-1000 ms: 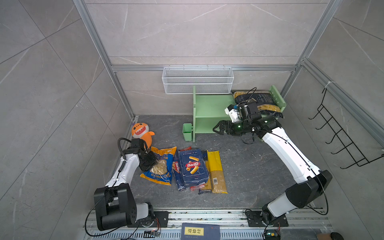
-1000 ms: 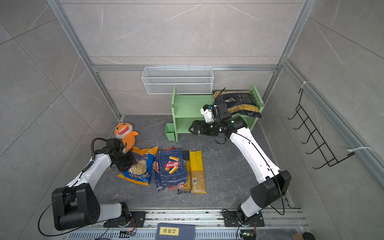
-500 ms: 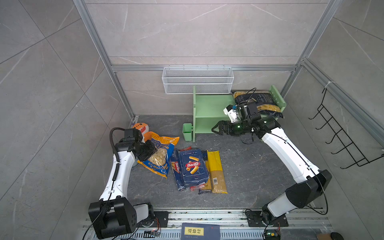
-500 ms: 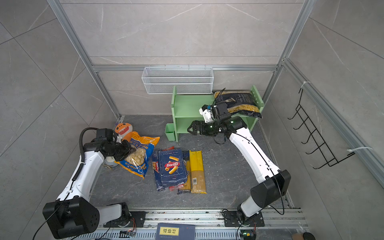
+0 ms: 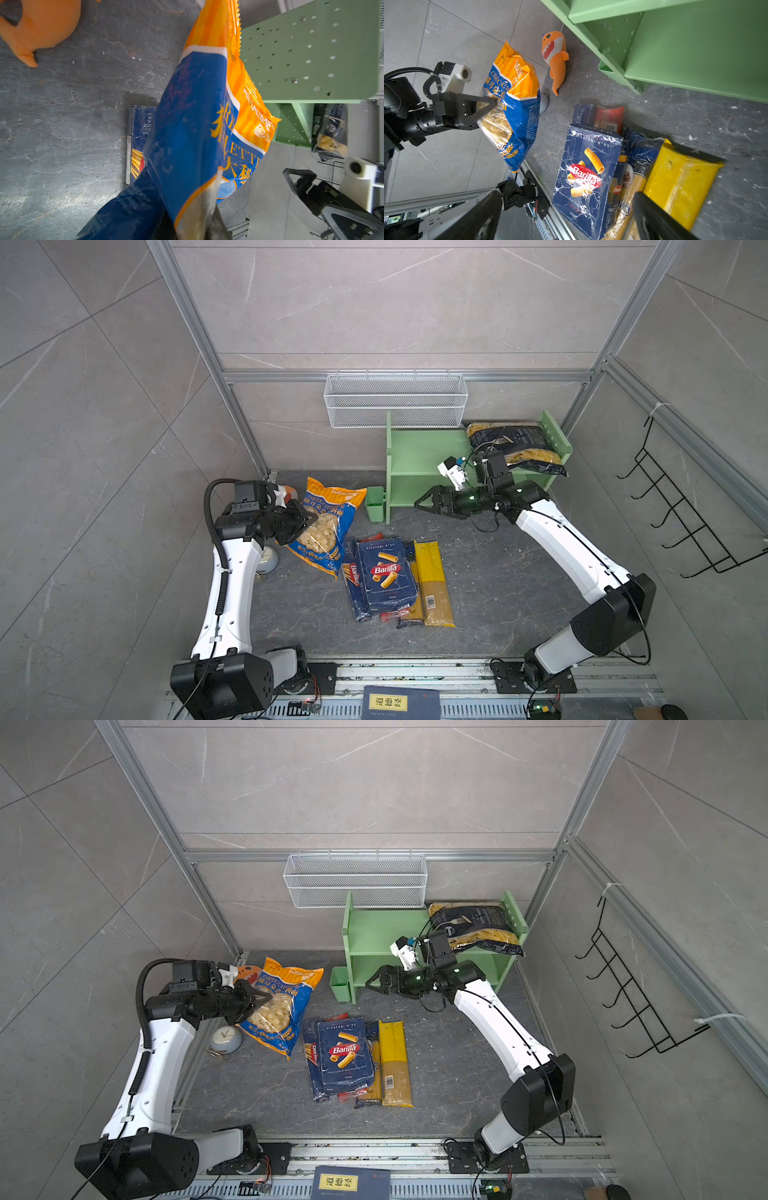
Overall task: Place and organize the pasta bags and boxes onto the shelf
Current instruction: 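Lift the orecchiette bag with the left gripper while the right gripper reaches toward it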
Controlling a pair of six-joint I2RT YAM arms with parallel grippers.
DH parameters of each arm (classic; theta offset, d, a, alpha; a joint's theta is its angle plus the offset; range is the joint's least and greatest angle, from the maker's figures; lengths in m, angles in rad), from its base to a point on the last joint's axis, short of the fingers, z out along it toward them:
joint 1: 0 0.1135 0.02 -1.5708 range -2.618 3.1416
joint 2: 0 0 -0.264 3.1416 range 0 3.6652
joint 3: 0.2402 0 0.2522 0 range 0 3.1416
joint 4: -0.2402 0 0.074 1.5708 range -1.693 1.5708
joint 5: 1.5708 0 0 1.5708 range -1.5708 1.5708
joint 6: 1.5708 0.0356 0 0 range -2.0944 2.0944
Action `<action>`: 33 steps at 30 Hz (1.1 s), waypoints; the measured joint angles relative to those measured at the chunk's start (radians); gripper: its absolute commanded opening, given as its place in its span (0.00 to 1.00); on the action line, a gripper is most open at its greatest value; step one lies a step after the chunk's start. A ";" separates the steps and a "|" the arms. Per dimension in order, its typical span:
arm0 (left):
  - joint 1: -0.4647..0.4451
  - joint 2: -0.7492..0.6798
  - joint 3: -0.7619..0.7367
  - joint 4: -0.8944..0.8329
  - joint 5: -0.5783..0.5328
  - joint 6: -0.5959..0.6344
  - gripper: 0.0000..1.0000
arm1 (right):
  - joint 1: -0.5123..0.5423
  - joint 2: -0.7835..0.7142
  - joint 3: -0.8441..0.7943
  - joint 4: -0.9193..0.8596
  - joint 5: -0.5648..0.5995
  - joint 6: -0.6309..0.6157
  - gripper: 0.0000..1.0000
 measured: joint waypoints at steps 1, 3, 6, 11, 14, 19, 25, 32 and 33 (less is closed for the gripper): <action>0.000 -0.005 0.002 0.002 0.013 -0.011 0.00 | 0.006 0.000 -0.010 0.016 -0.008 0.004 1.00; 0.000 -0.015 0.002 0.005 0.039 -0.034 0.00 | 0.020 0.000 -0.024 0.042 -0.024 0.012 1.00; 0.000 -0.031 0.002 0.009 0.071 -0.071 0.00 | 0.049 0.000 -0.050 0.101 -0.052 0.034 1.00; 0.000 -0.062 0.002 0.029 0.111 -0.129 0.00 | 0.098 0.014 -0.079 0.206 -0.087 0.071 1.00; 0.000 -0.082 0.002 0.050 0.128 -0.164 0.00 | 0.136 0.028 -0.087 0.269 -0.090 0.085 1.00; -0.002 -0.129 0.002 0.081 0.133 -0.223 0.00 | 0.207 0.064 -0.087 0.359 -0.089 0.097 1.00; -0.002 -0.185 -0.012 0.114 0.157 -0.279 0.00 | 0.274 0.110 -0.085 0.471 -0.086 0.110 1.00; -0.002 -0.201 -0.012 0.122 0.176 -0.318 0.00 | 0.295 0.154 -0.084 0.614 -0.106 0.173 1.00; -0.003 -0.201 -0.012 0.126 0.176 -0.324 0.00 | 0.296 0.154 -0.082 0.630 -0.109 0.176 1.00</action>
